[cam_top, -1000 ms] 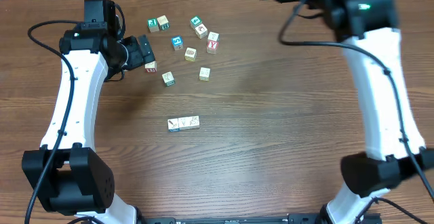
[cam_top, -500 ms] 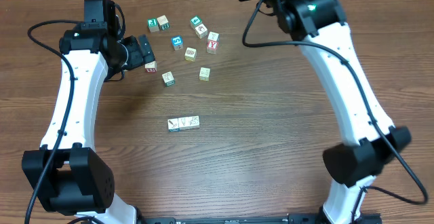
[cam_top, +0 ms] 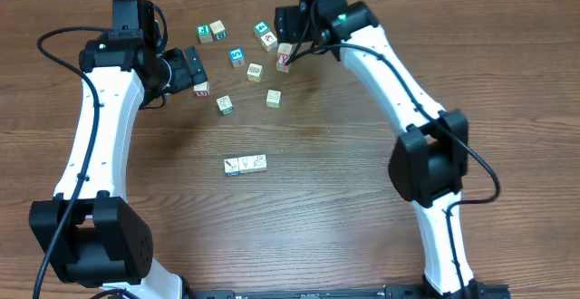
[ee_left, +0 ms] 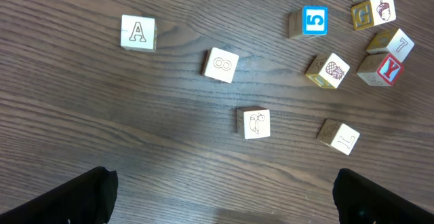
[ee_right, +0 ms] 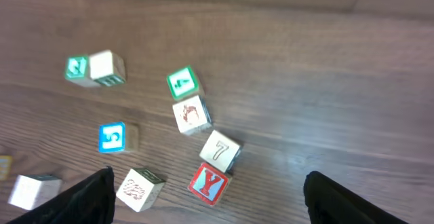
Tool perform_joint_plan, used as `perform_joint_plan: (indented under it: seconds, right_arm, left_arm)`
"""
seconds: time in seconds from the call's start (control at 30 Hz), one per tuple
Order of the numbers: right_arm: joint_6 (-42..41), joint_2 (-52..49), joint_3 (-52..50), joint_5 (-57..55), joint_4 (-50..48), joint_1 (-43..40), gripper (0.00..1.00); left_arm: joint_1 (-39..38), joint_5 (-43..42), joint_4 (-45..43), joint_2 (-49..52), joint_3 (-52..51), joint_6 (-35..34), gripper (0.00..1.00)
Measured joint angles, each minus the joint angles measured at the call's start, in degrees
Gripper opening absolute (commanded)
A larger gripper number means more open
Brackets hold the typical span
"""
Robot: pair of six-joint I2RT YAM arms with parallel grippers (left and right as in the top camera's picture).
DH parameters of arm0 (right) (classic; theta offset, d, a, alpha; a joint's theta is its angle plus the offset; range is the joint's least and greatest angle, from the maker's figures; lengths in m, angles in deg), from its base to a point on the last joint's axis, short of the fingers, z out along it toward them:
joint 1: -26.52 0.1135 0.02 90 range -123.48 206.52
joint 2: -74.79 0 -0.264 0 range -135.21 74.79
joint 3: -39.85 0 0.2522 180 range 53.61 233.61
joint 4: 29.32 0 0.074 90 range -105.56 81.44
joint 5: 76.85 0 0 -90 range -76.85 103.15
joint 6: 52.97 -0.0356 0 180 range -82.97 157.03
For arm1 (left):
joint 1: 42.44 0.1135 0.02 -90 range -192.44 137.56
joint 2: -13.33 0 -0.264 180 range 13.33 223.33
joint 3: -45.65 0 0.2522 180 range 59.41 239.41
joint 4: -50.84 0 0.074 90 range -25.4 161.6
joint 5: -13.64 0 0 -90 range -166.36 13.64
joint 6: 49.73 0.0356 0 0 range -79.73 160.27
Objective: Form a horizontal line
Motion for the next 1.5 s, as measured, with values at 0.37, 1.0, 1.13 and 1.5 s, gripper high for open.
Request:
perform_joint_plan:
  seconds: [0.37,1.0,1.13,1.5]
  right_arm:
    - [-0.46,-6.62,0.0,-0.2,1.07,1.99,0.86]
    - [-12.13,-7.1,0.0,-1.99,2.08,1.05,0.83]
    - [-10.47,-7.1,0.0,-1.16,-1.03,0.83,0.81]
    - [-6.64,-7.89,0.04,-1.05,2.08,1.25,0.45]
  left_arm:
    - [0.0,0.0,0.0,0.0,0.0,0.0,1.0]
    - [0.0,0.0,0.02,0.0,0.0,0.0,0.99]
    - [0.0,0.0,0.02,0.0,0.0,0.0,0.99]
    - [0.0,0.0,0.02,0.0,0.0,0.0,0.99]
